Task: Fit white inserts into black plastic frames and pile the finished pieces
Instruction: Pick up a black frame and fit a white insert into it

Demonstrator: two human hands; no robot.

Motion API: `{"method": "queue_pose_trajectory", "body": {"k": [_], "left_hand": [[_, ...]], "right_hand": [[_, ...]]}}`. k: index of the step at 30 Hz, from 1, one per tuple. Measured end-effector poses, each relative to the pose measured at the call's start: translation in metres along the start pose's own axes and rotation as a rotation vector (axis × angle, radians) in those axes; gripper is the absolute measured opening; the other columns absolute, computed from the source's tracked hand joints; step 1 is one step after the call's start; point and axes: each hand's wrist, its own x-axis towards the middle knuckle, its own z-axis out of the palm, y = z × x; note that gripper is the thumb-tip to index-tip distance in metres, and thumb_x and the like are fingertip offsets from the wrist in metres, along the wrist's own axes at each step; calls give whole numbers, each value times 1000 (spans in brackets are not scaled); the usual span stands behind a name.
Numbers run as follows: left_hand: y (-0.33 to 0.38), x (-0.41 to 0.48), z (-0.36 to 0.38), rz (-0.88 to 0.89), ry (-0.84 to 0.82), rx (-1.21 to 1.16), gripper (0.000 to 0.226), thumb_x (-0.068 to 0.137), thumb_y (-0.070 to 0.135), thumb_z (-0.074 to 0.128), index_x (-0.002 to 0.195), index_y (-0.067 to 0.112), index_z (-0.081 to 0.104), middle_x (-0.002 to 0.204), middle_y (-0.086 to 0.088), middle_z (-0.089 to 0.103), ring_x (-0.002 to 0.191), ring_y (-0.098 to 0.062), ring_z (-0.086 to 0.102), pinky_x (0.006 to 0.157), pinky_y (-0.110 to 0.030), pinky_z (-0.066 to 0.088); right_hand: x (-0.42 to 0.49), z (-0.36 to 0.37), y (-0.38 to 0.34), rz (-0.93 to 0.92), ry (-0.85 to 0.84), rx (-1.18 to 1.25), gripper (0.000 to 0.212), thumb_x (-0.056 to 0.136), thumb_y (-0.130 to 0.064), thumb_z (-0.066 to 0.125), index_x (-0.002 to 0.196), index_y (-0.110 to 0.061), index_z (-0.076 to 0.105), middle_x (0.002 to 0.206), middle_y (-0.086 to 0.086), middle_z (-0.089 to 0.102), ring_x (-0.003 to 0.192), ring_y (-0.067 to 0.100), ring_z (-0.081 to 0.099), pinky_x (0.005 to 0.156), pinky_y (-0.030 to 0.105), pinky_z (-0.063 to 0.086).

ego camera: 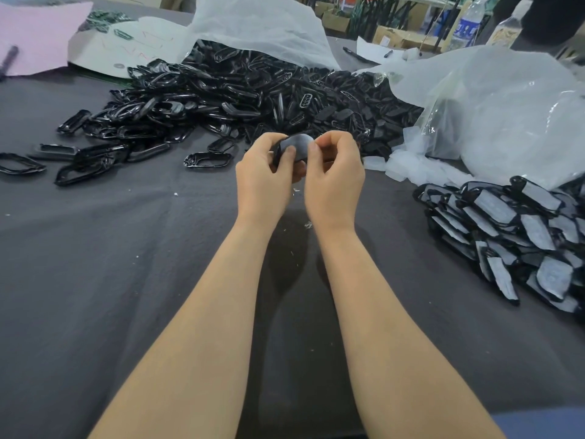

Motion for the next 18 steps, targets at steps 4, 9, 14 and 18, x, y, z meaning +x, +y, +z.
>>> {"method": "queue_pose_trajectory", "body": {"k": [4, 9, 14, 18], "left_hand": [[0, 1, -2, -3, 37, 42, 15, 95, 11, 56, 94, 26, 58, 81, 5, 66, 81, -18, 67, 76, -35, 57], [0, 1, -1, -7, 62, 18, 21, 95, 10, 55, 89, 30, 57, 82, 3, 66, 84, -24, 67, 77, -38, 57], [-2, 1, -2, -6, 77, -71, 20, 96, 7, 54, 91, 26, 55, 81, 7, 66, 69, 0, 68, 63, -13, 52], [-2, -1, 1, 33, 43, -93, 23, 96, 5, 53, 91, 27, 55, 82, 5, 67, 67, 0, 68, 65, -13, 53]], "right_hand": [[-6, 4, -4, -17, -38, 31, 8, 91, -4, 57, 90, -10, 52, 85, 4, 58, 75, 16, 56, 69, 19, 46], [-7, 4, -5, -6, -61, 62, 4, 89, -2, 59, 90, -5, 61, 87, 7, 65, 78, 18, 61, 72, 24, 51], [-3, 3, -3, 110, -56, 133, 6, 91, -8, 60, 92, -8, 66, 80, -9, 63, 74, 0, 59, 72, 10, 46], [5, -1, 1, 261, -72, 204, 4, 91, -9, 61, 90, -11, 65, 85, 2, 67, 81, 15, 63, 80, 32, 54]]}}
